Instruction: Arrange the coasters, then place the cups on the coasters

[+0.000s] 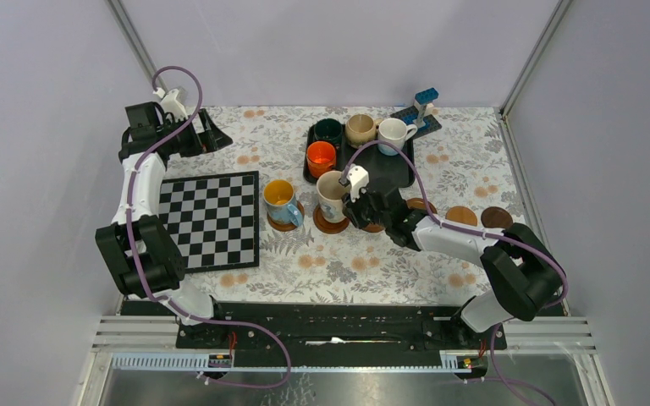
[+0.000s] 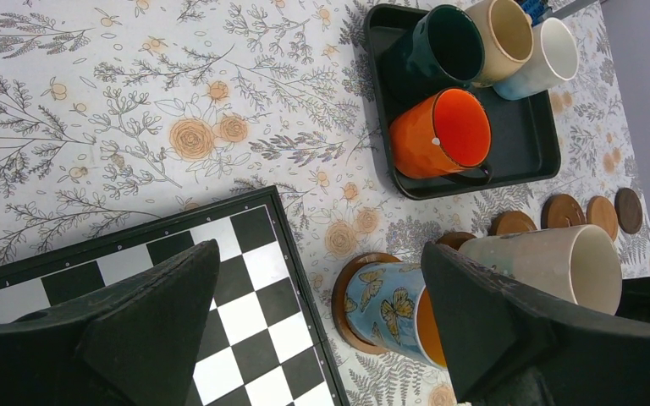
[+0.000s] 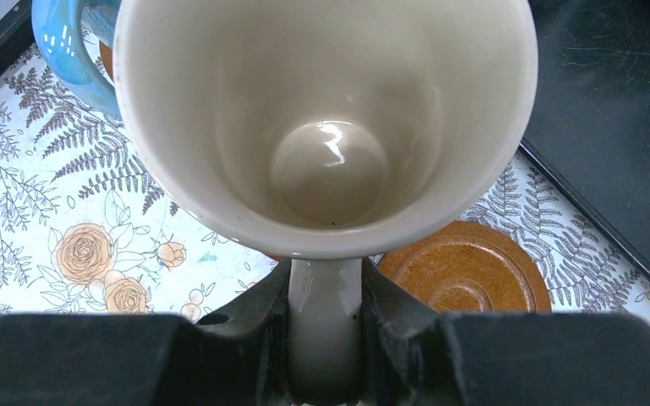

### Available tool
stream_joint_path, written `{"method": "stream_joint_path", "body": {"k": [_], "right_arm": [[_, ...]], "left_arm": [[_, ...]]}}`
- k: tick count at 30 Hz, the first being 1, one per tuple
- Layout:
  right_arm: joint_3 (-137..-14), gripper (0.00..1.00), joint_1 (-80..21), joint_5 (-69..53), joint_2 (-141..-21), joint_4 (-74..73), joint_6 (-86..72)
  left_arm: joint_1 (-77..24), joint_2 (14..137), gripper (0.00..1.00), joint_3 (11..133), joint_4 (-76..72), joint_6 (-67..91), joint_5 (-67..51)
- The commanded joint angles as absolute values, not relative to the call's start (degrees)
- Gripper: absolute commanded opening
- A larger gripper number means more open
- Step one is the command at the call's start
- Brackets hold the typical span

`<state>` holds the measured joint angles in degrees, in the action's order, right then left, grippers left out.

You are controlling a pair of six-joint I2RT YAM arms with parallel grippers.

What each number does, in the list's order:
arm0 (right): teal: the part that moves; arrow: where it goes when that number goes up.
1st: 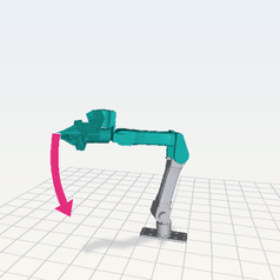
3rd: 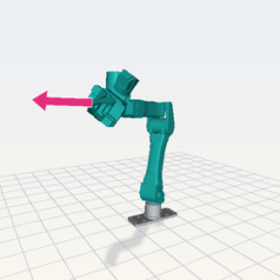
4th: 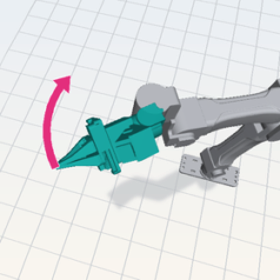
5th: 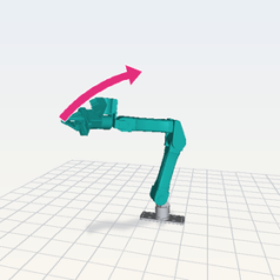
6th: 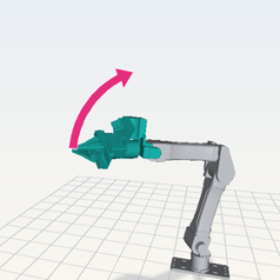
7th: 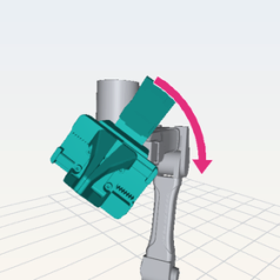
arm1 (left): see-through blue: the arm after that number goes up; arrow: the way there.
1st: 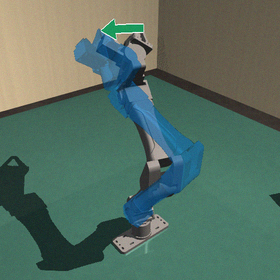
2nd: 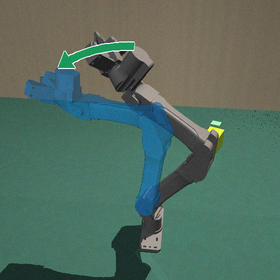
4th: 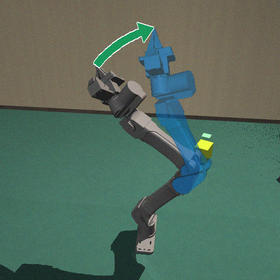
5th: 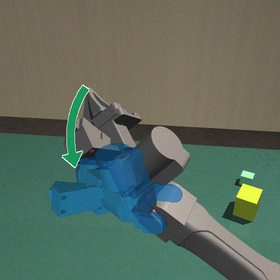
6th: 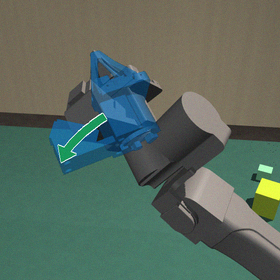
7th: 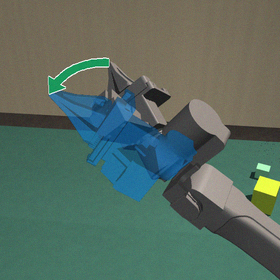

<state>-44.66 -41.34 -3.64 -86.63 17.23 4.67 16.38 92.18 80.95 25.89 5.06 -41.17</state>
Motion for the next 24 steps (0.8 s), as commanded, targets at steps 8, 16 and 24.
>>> {"method": "stream_joint_path", "body": {"k": [8, 16, 24], "right_arm": [[-45.6, 0.00, -43.3, -1.2, -82.9, 26.6, 1.2], [-45.9, 0.00, -44.1, -0.3, -85.1, 28.6, 0.4], [-43.9, 0.00, -44.3, 3.0, -85.6, 30.6, 0.6]], "left_arm": [[16.7, 89.4, 0.99, 79.8, 22.9, 5.7, -41.5], [16.9, 88.5, 0.99, 79.5, 24.4, 3.9, -41.2], [17.1, 88.6, 0.99, 79.3, 24.7, 3.4, -41.4]]}}
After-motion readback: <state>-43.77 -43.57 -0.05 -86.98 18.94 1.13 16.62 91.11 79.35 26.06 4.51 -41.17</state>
